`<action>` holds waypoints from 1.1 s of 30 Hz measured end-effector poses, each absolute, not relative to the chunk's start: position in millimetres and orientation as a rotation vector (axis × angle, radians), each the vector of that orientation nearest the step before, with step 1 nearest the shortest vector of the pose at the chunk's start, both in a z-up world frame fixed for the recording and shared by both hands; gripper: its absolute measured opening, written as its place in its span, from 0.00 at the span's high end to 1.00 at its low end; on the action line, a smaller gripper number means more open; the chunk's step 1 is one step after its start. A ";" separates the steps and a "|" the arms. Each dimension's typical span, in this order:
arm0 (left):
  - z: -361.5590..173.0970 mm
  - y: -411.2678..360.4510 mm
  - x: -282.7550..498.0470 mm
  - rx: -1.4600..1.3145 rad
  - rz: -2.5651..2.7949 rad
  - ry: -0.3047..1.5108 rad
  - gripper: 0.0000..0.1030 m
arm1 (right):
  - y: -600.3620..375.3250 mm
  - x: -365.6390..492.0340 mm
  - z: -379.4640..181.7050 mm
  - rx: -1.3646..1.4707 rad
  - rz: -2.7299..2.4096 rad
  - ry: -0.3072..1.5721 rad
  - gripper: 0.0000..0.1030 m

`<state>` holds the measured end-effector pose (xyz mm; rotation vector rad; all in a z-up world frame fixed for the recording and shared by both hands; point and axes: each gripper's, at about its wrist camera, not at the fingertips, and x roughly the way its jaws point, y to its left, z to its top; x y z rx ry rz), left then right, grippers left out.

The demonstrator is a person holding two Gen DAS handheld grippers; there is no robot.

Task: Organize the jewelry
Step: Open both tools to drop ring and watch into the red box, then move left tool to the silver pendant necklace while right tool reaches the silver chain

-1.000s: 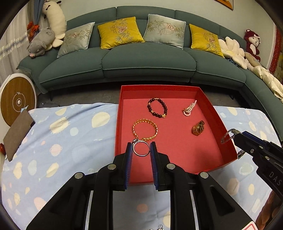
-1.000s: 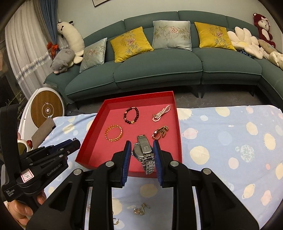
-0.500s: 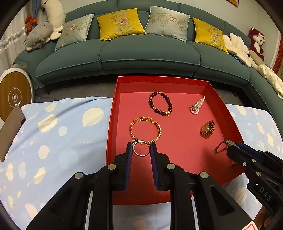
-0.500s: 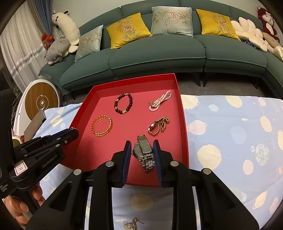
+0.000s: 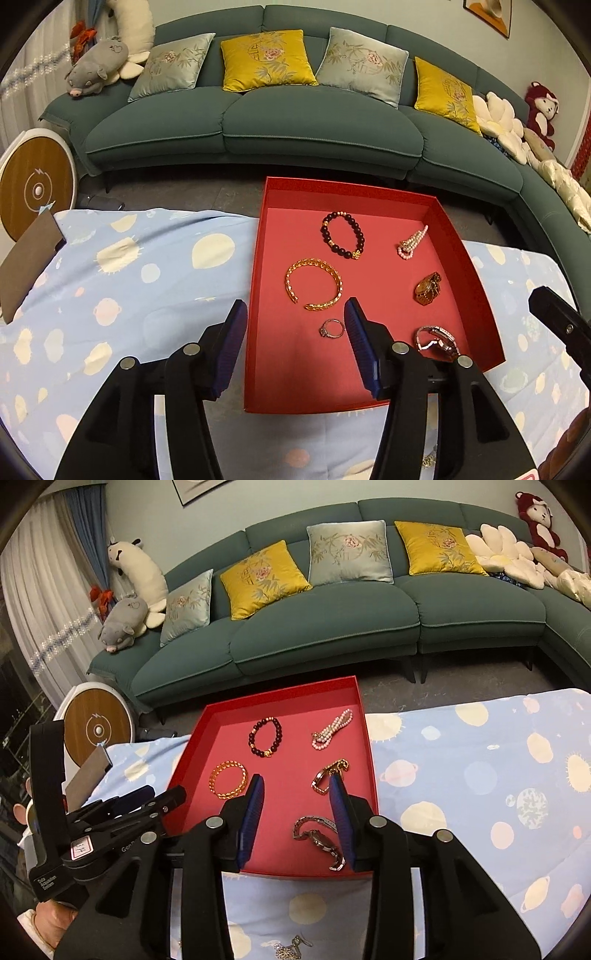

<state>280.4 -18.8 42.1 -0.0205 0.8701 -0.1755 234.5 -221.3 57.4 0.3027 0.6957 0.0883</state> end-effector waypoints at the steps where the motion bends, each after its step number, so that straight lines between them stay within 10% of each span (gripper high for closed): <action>1: 45.2 -16.3 277.0 -0.030 -0.174 0.870 0.49 | -221.4 229.8 60.8 0.309 0.091 0.687 0.64; 33: -18.7 7.7 126.3 0.072 -0.239 0.967 0.46 | -186.2 91.1 1.8 0.174 0.085 0.856 0.61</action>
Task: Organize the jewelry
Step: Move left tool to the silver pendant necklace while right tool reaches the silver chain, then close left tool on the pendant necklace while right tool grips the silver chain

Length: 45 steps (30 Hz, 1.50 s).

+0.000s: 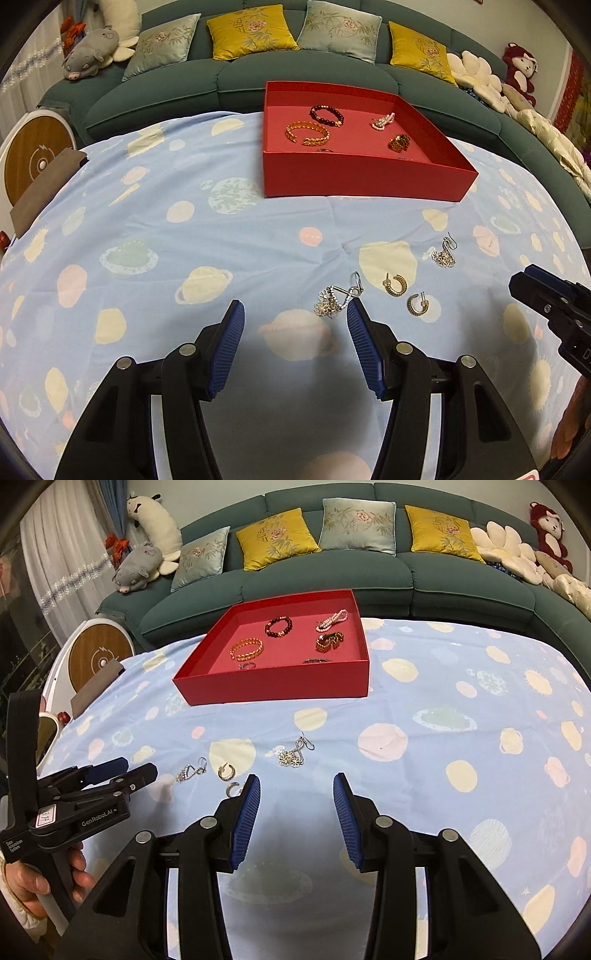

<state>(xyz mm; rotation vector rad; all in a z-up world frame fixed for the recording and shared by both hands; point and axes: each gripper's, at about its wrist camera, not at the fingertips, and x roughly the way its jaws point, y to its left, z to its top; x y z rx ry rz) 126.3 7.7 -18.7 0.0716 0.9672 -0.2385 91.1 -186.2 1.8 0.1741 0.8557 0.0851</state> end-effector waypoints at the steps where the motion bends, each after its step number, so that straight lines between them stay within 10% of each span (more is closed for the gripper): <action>1: -20.9 4.4 128.0 0.078 -0.241 0.970 0.46 | -187.5 93.7 -1.2 0.185 0.086 0.862 0.61; 9: -41.4 -10.2 136.6 0.118 -0.260 0.981 0.49 | -179.0 111.0 -9.0 0.198 0.112 0.874 0.61; 18: -40.1 -13.0 137.6 0.144 -0.286 0.952 0.85 | -176.2 126.2 -22.2 0.200 0.116 0.904 0.61; 31: -35.5 4.9 142.1 0.076 -0.297 0.973 0.89 | -165.5 154.8 -42.1 0.133 0.093 0.911 0.62; 45: -31.0 25.8 147.5 0.023 -0.274 0.985 0.89 | -159.4 158.8 -42.9 0.100 0.074 0.901 0.87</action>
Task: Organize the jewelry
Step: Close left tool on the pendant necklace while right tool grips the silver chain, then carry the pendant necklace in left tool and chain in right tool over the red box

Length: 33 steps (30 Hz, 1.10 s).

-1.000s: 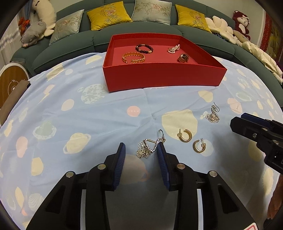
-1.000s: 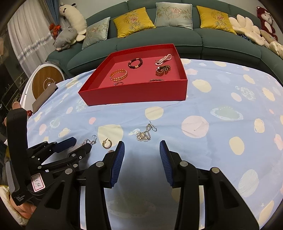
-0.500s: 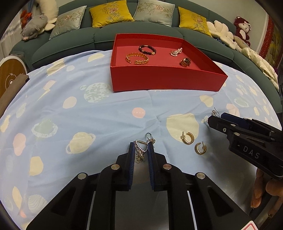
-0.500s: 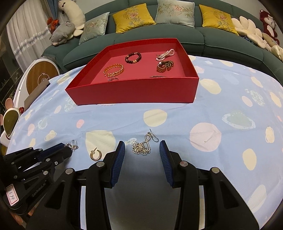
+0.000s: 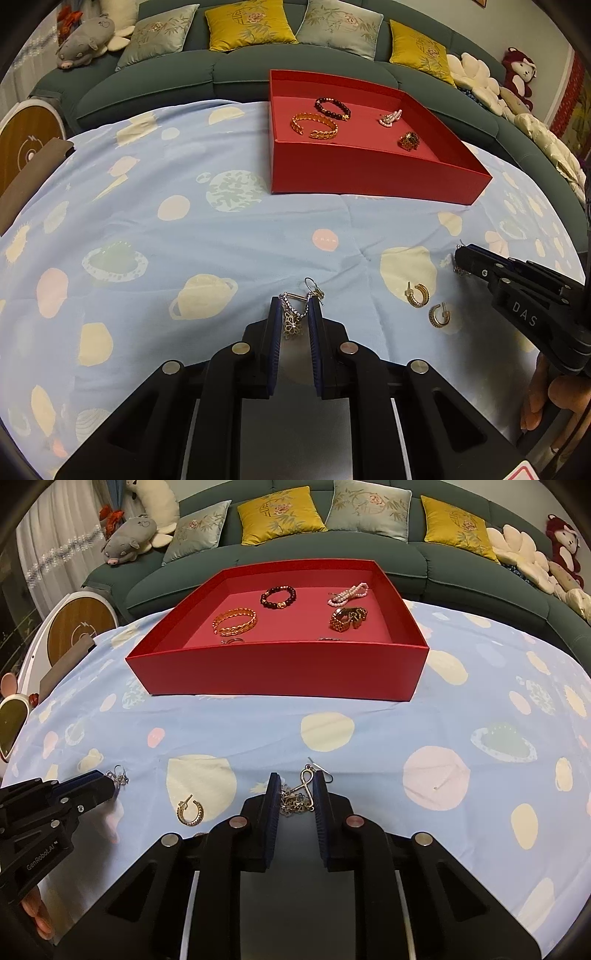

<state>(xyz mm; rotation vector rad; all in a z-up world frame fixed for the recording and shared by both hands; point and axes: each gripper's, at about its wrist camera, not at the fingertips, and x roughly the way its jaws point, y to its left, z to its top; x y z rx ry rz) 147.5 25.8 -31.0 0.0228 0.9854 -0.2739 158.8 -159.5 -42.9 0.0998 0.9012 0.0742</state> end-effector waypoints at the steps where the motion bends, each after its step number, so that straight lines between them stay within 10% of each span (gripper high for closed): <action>1: -29.6 26.5 147.6 0.018 -0.275 0.984 0.89 | -160.5 158.6 -40.9 0.108 0.078 0.900 0.93; 12: -23.3 27.2 145.0 0.012 -0.274 0.977 0.89 | -162.9 157.0 -41.4 0.112 0.075 0.913 0.96; 16: -23.9 26.4 145.8 0.011 -0.275 0.980 0.89 | -165.6 152.6 -39.4 0.119 0.062 0.897 0.66; 33: -25.8 25.9 147.0 0.005 -0.273 0.993 0.89 | -160.8 148.1 -45.8 0.051 0.066 0.884 0.87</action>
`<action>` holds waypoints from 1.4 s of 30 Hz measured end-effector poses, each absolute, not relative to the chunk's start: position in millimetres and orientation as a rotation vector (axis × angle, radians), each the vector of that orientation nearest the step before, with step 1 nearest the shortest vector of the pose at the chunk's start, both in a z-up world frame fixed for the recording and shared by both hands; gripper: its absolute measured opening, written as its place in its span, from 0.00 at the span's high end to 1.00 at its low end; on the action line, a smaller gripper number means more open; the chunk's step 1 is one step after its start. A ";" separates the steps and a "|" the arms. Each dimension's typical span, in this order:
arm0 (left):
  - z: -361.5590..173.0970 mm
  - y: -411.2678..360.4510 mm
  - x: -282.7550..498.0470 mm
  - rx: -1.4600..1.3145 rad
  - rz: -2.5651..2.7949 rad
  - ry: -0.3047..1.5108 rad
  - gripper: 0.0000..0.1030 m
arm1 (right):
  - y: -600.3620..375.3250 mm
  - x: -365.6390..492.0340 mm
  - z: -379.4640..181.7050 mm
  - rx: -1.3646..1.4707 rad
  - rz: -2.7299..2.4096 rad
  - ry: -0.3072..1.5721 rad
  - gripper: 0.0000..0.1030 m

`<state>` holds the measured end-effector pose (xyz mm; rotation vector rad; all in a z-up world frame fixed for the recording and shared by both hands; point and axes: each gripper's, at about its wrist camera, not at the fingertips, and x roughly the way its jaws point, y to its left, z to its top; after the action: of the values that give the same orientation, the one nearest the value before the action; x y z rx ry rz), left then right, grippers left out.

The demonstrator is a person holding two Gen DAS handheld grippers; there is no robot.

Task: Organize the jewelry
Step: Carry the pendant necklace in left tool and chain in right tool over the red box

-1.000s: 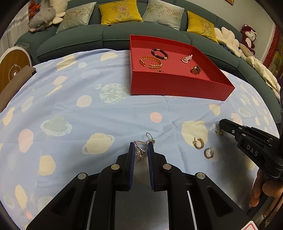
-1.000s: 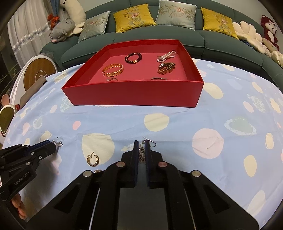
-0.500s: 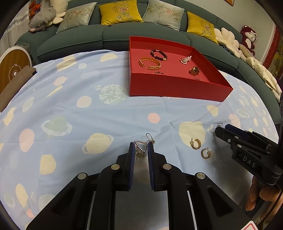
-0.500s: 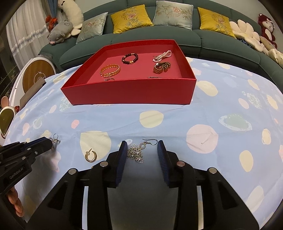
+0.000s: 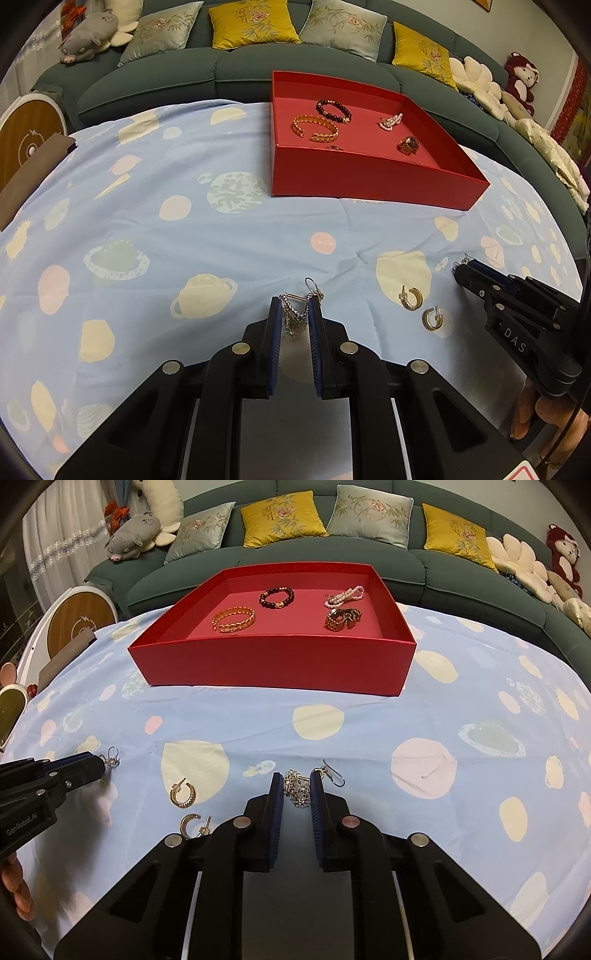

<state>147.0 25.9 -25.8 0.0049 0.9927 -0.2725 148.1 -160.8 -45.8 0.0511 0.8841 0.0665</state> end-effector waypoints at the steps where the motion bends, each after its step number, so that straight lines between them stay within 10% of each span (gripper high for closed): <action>1: -25.4 25.7 146.9 0.006 -0.272 0.991 0.89 | -161.0 147.6 -45.4 0.052 0.067 0.884 0.87; 25: 80.5 -4.5 180.2 -0.031 -0.291 0.788 0.89 | -190.6 156.4 74.7 0.156 0.095 0.671 0.87; 42: 60.7 -32.0 238.3 0.084 -0.221 0.791 0.89 | -201.7 213.0 71.3 0.150 0.079 0.683 0.87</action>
<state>238.3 -32.0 60.7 0.0841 0.7912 -0.2210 213.0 -201.7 71.3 0.1500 0.6832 0.0794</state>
